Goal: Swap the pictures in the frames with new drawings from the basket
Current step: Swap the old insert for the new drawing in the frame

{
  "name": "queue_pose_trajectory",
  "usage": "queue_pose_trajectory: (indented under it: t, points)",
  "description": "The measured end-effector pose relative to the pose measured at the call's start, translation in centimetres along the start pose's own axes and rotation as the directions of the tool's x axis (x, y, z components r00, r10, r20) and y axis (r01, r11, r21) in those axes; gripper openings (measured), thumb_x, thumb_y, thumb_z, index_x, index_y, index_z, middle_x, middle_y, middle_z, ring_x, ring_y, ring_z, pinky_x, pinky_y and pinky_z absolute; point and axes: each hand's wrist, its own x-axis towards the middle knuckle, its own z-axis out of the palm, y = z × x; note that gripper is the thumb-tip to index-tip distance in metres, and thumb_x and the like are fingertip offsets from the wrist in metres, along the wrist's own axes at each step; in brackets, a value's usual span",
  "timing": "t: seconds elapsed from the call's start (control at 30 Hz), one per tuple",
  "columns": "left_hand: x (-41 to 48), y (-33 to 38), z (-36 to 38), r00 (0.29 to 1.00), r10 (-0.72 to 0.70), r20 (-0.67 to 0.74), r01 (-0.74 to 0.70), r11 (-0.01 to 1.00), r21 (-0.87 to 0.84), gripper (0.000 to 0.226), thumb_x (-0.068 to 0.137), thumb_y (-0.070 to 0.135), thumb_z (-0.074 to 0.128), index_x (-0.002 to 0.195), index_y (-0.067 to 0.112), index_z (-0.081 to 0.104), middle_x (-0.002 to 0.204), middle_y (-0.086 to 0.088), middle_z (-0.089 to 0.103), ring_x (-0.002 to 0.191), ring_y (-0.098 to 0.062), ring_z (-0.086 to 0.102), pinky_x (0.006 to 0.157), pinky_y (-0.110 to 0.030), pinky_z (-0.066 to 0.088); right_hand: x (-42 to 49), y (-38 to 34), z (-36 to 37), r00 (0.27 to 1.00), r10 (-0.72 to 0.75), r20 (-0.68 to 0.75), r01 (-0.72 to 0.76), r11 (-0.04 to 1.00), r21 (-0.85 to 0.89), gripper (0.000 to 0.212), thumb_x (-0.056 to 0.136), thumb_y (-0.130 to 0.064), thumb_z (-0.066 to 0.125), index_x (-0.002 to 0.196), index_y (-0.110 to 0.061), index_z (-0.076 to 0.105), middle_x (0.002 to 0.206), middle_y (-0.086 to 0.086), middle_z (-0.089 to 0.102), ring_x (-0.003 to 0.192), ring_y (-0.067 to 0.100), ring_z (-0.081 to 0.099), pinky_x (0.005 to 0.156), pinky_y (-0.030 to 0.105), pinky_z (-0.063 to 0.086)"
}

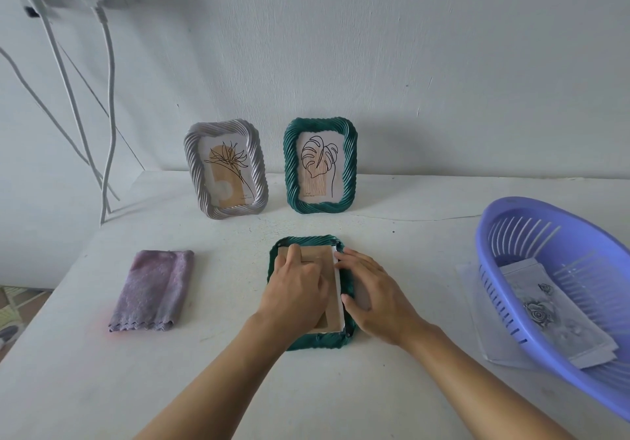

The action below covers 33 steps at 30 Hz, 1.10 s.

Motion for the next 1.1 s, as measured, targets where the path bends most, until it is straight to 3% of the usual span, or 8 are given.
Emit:
queue_pose_trajectory:
  t: [0.2,1.1]
  points:
    - [0.4,-1.0,0.4,0.999,-0.051,0.009,0.052,0.998,-0.046,0.026,0.099,0.028,0.041,0.094,0.015,0.063,0.107,-0.004,0.043,0.099,-0.025,0.047,0.089,-0.032,0.043,0.0,0.0,0.0,1.000,0.007,0.001,-0.007,0.999,0.046,0.041,0.085,-0.024,0.063,0.126,-0.025,0.059,0.150,-0.017,0.044,0.144,-0.003,0.026,0.119,0.033,0.028]
    - [0.6,-0.7,0.1,0.998,-0.026,0.049,0.029,0.998,-0.061,0.026,0.100,0.029,0.040,0.095,0.015,0.061,0.110,-0.005,0.043,0.102,-0.025,0.047,0.090,-0.033,0.043,-0.2,-0.3,-0.2,0.999,0.045,-0.026,-0.042,0.995,0.093,0.047,0.083,-0.024,0.068,0.130,-0.024,0.061,0.144,-0.015,0.052,0.141,-0.003,0.033,0.117,0.036,0.034]
